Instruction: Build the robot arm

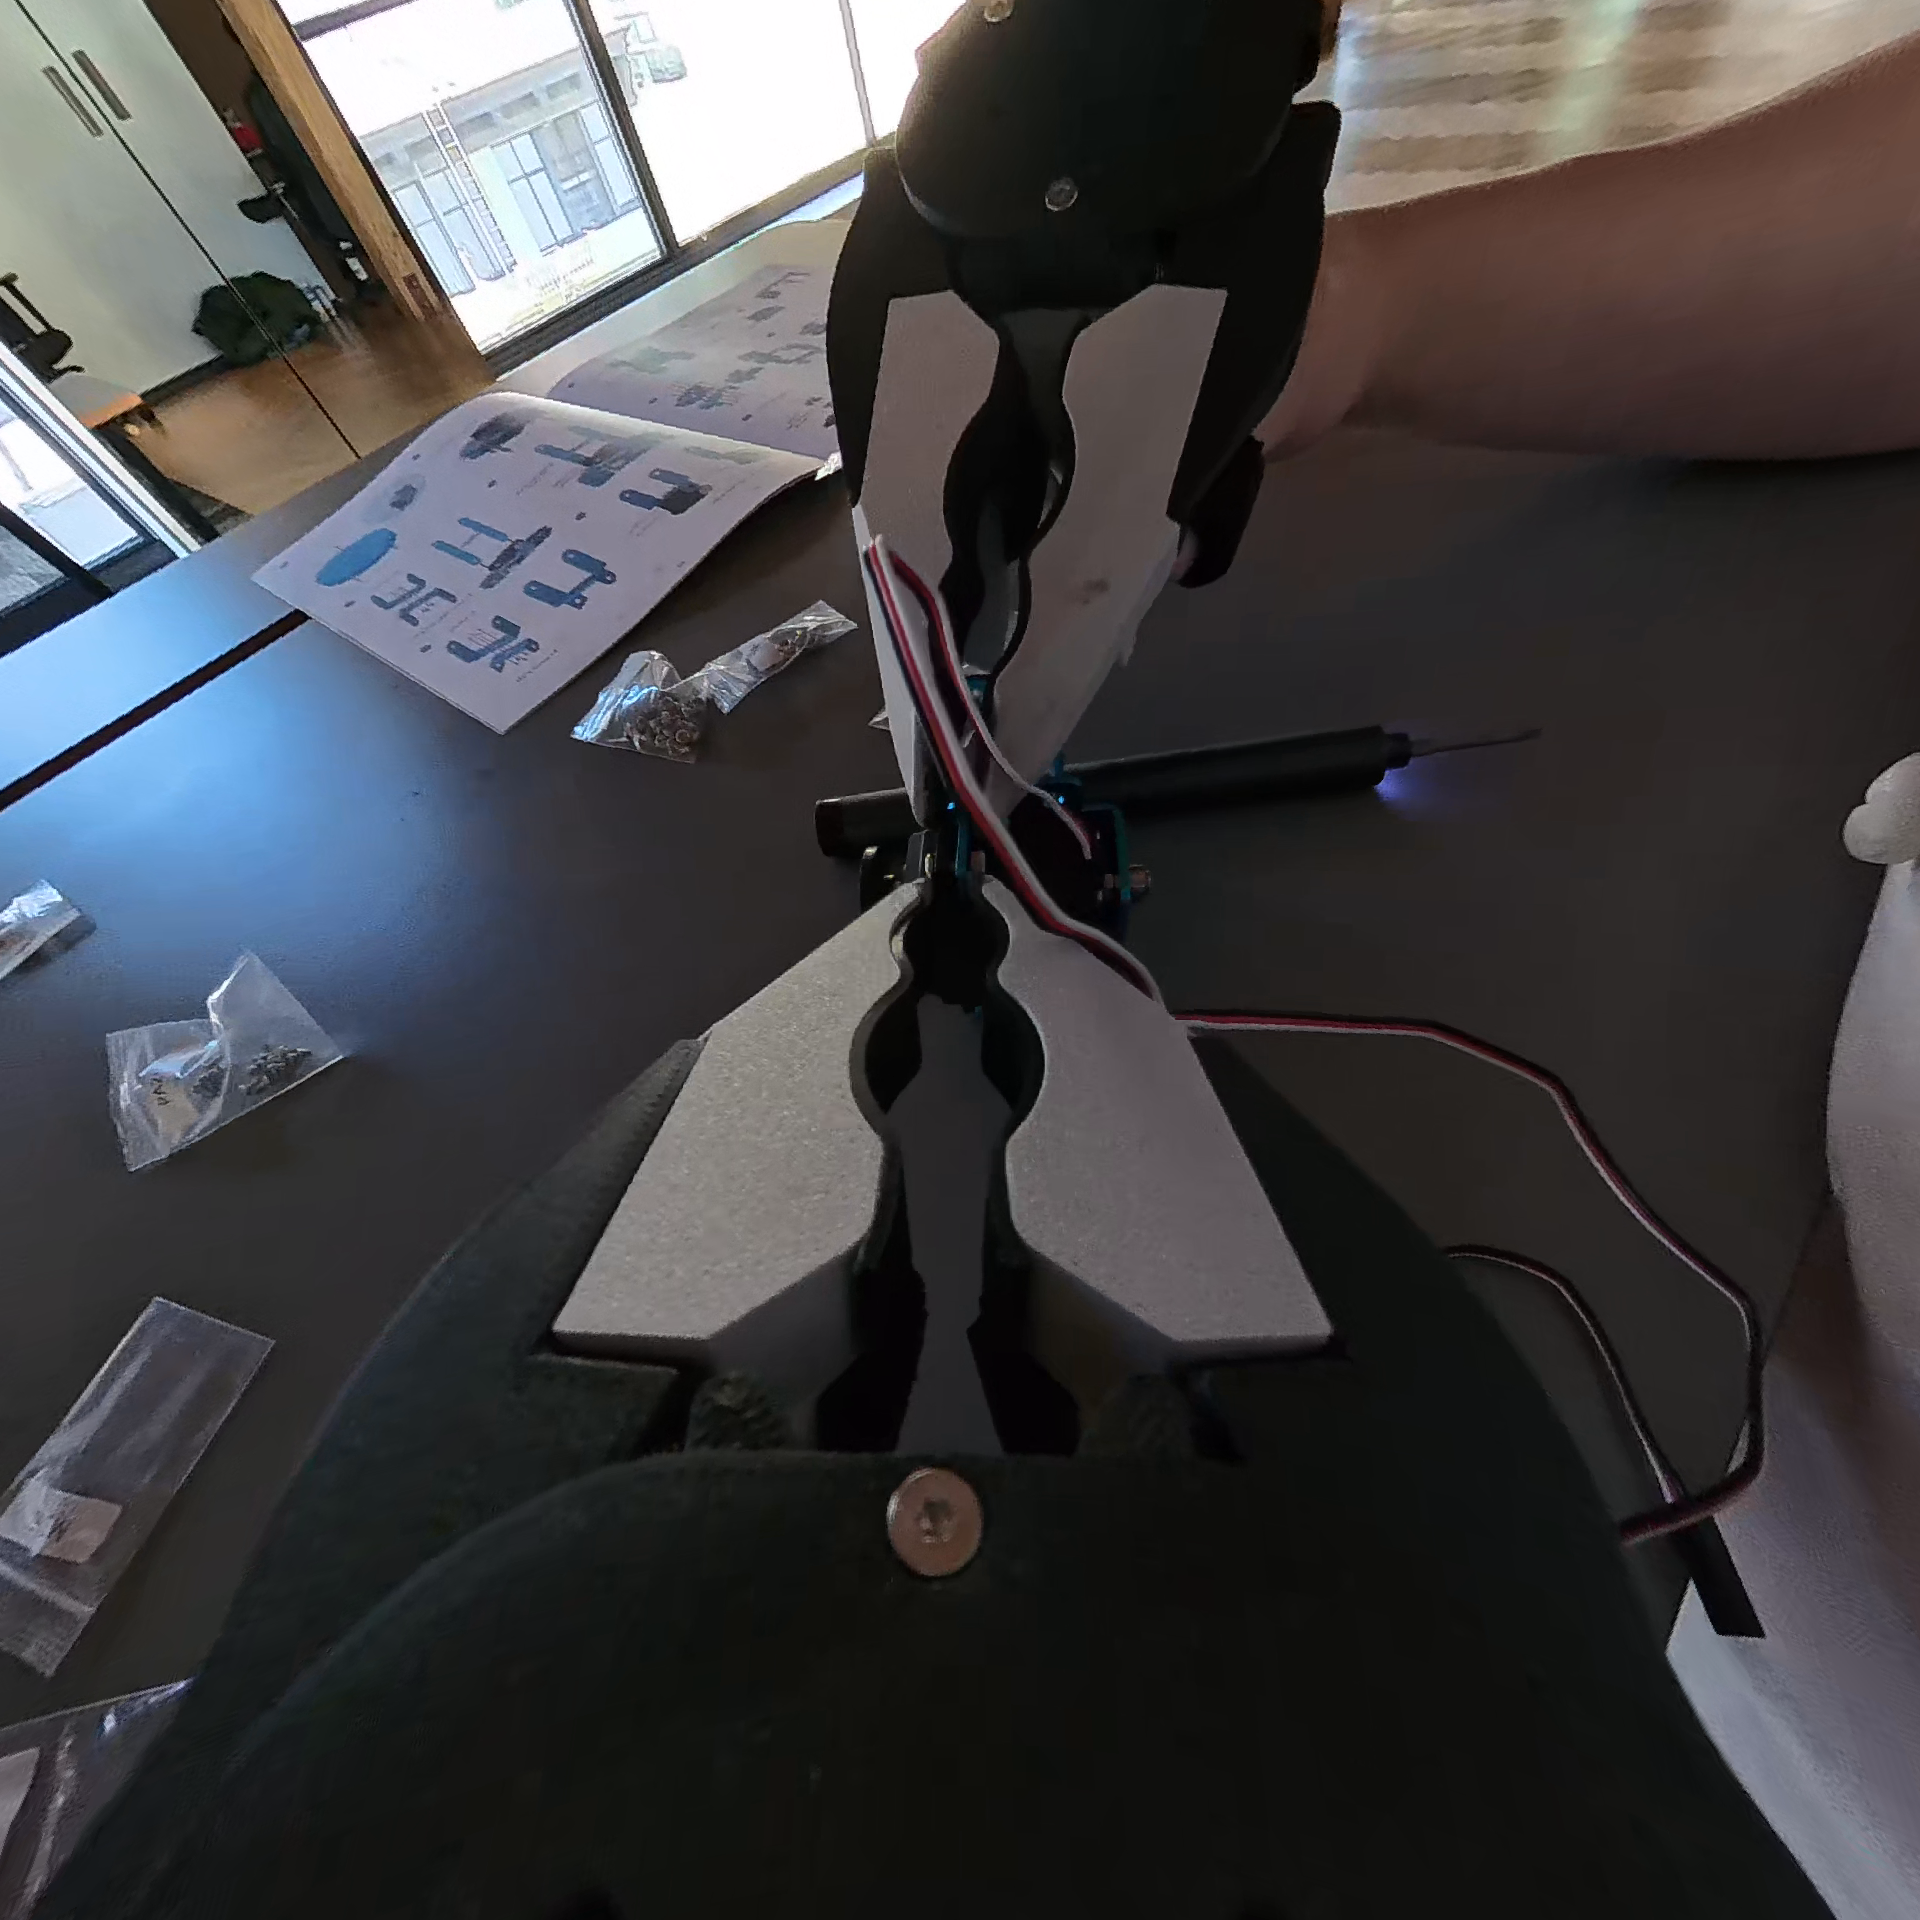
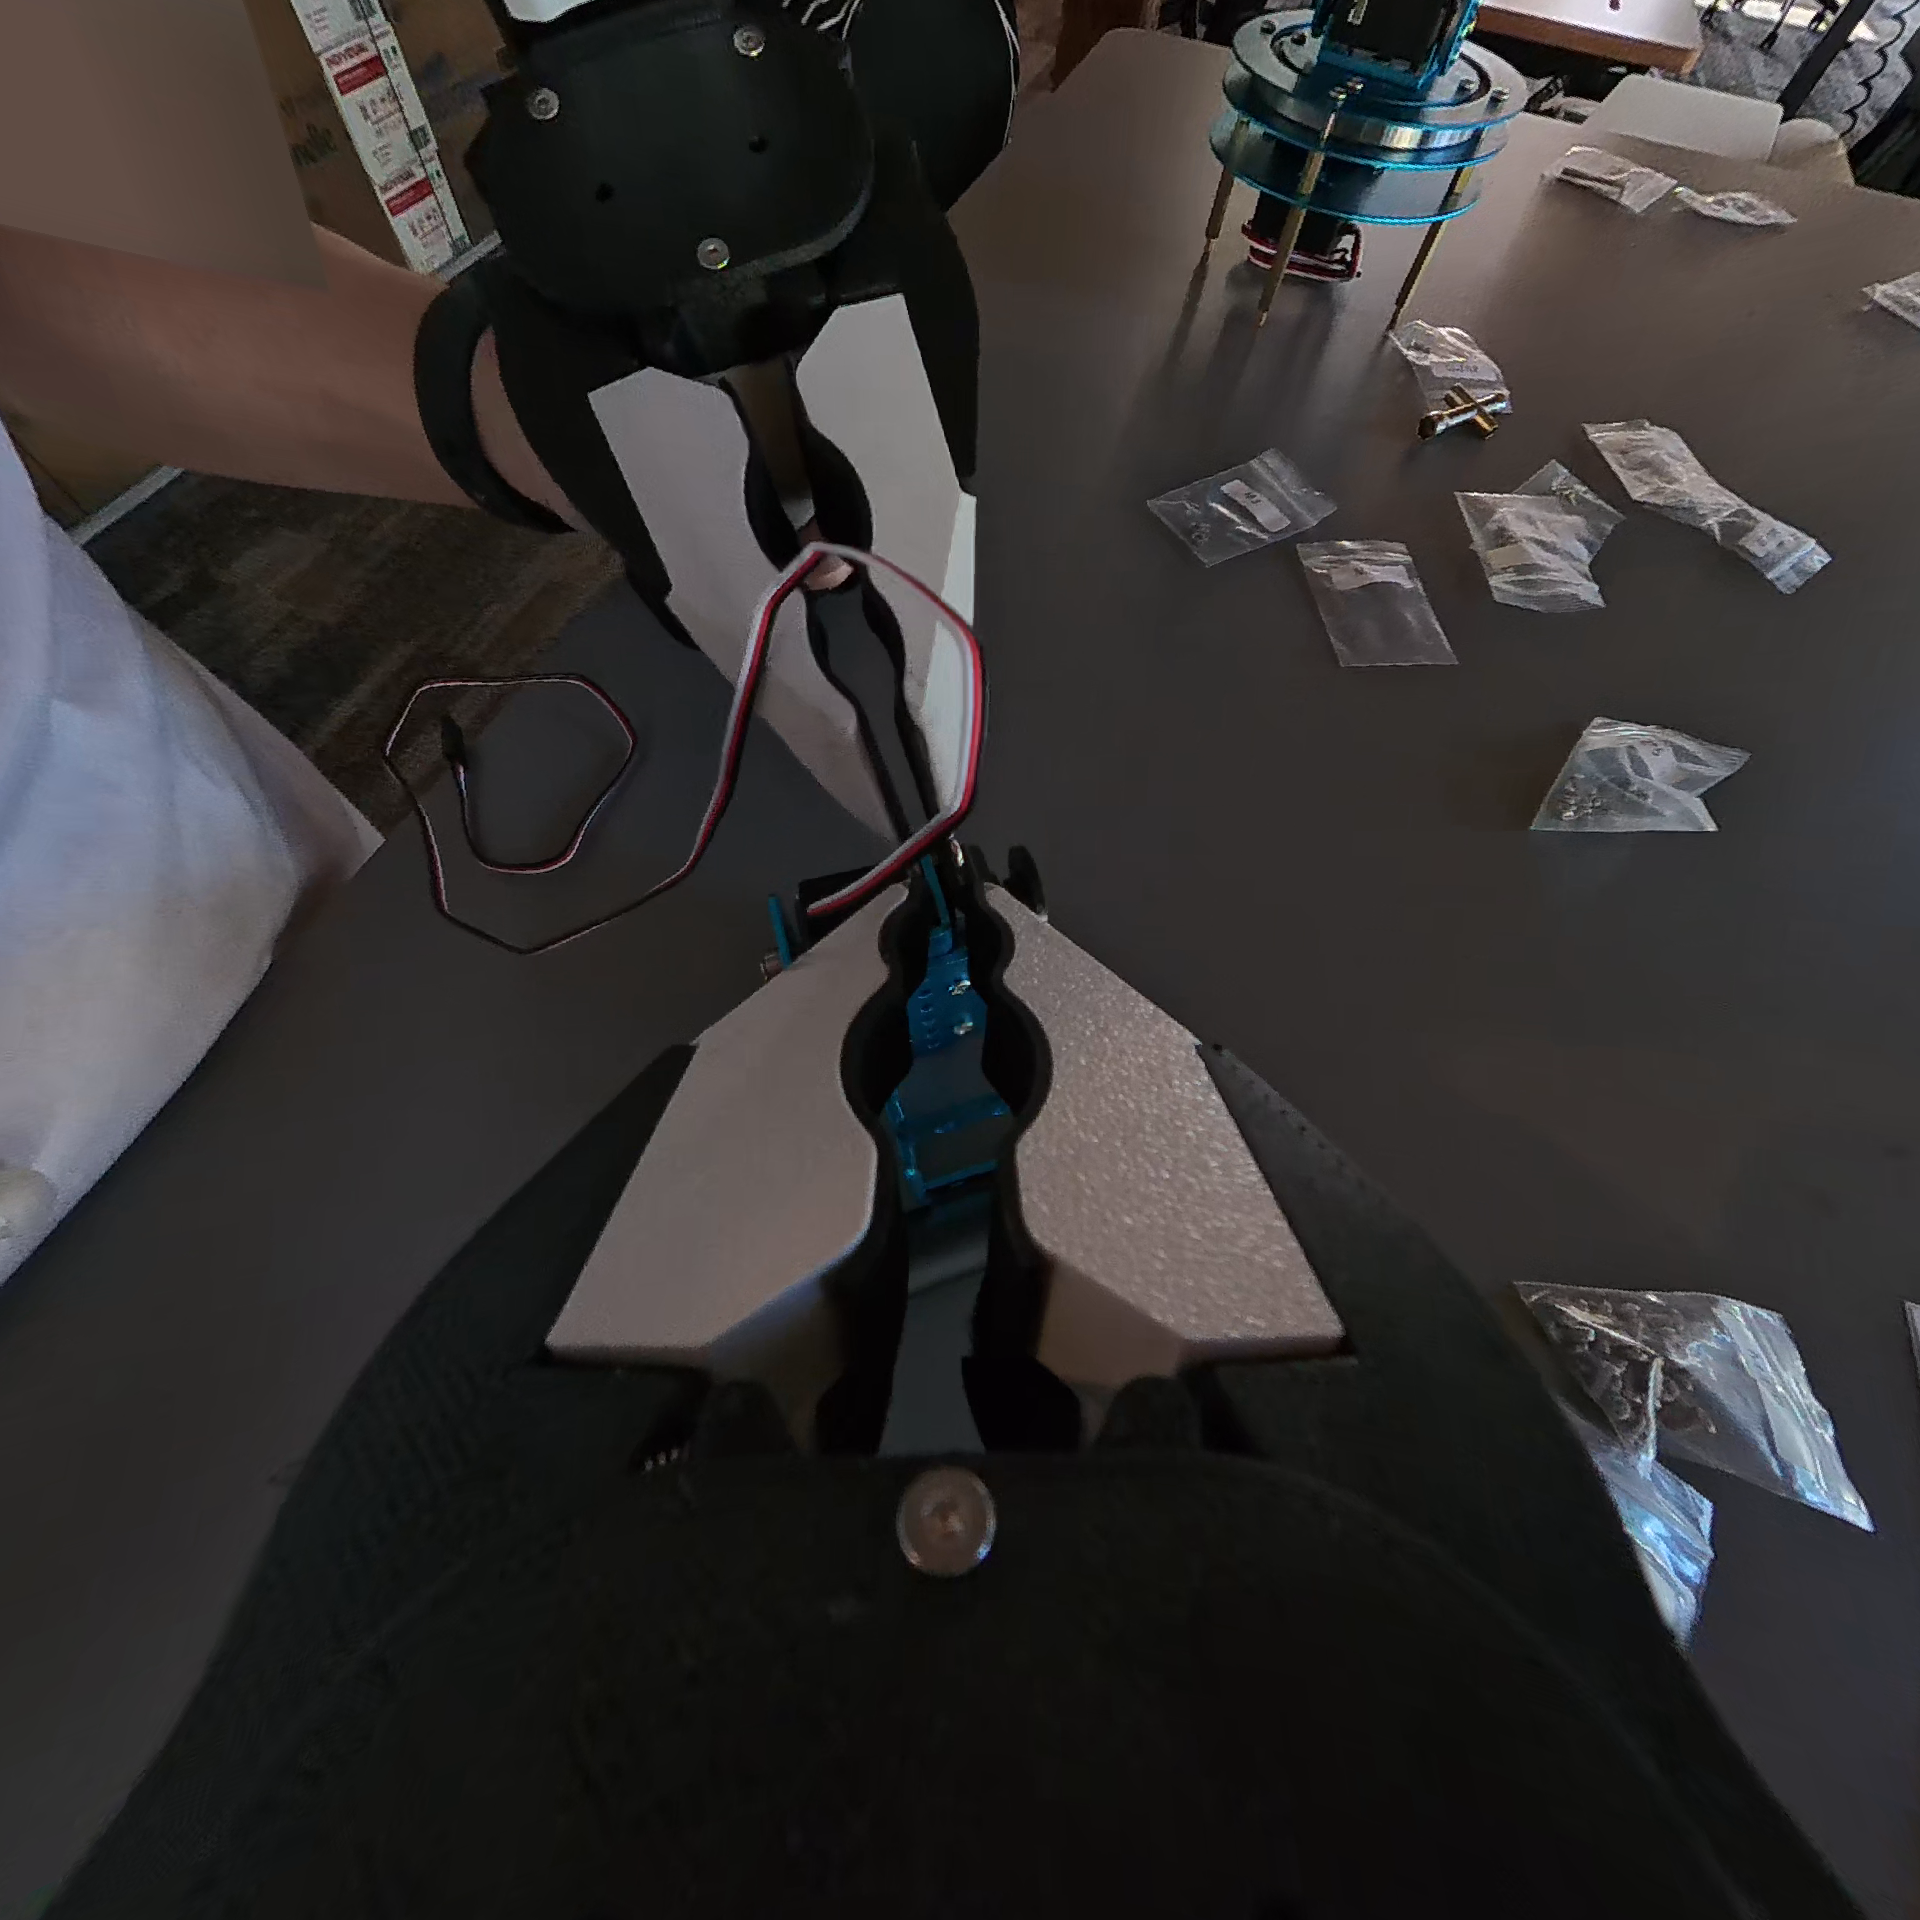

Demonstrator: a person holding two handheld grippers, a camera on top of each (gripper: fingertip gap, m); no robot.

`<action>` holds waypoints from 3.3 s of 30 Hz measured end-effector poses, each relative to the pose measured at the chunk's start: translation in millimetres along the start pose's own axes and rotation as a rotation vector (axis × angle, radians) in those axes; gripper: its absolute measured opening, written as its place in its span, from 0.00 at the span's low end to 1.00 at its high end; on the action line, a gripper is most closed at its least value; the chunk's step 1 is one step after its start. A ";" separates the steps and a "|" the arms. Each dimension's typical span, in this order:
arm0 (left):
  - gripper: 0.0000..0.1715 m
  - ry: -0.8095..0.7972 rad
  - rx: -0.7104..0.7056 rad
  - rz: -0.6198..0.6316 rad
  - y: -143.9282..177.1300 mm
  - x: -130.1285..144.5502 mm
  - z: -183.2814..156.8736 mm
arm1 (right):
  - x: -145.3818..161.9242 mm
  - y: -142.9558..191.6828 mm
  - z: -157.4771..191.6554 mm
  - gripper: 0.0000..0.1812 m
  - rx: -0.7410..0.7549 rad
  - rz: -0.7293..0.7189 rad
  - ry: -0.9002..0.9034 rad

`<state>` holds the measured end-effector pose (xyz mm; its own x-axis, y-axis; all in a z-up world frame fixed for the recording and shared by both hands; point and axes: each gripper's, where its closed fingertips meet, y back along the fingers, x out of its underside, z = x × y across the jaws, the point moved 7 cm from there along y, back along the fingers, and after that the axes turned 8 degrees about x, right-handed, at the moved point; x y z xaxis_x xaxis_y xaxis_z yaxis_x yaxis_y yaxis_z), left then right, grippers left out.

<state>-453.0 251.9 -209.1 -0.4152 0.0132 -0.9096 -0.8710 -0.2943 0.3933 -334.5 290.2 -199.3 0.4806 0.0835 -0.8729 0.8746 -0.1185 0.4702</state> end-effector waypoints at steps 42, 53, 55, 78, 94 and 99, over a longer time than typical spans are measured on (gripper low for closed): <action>0.36 0.668 0.245 -0.331 25.5 -0.5 7.9 | -25.8 27.9 5.2 0.03 0.104 -0.332 0.076; 0.29 0.957 0.421 -0.407 20.6 11.6 -2.0 | -49.4 5.1 38.3 0.03 0.357 -0.237 0.415; 0.28 0.898 0.375 -0.367 22.3 11.9 -2.6 | -47.2 5.0 38.9 0.03 0.344 -0.239 0.399; 0.28 0.330 -0.096 0.362 42.9 28.4 9.0 | -1.9 -0.6 4.8 0.12 0.374 0.020 0.248; 0.28 0.123 -0.188 0.686 15.9 -1.1 10.4 | 13.4 3.7 -38.1 0.13 0.850 0.261 0.014; 0.28 0.357 -0.042 0.736 14.8 -6.3 23.8 | 16.6 -2.1 -34.4 0.10 0.767 0.222 -0.076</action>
<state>-469.5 270.2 -194.4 -0.7622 -0.5001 -0.4111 -0.3945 -0.1447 0.9074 -326.2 326.0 -210.3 0.6086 -0.0860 -0.7888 0.4581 -0.7735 0.4379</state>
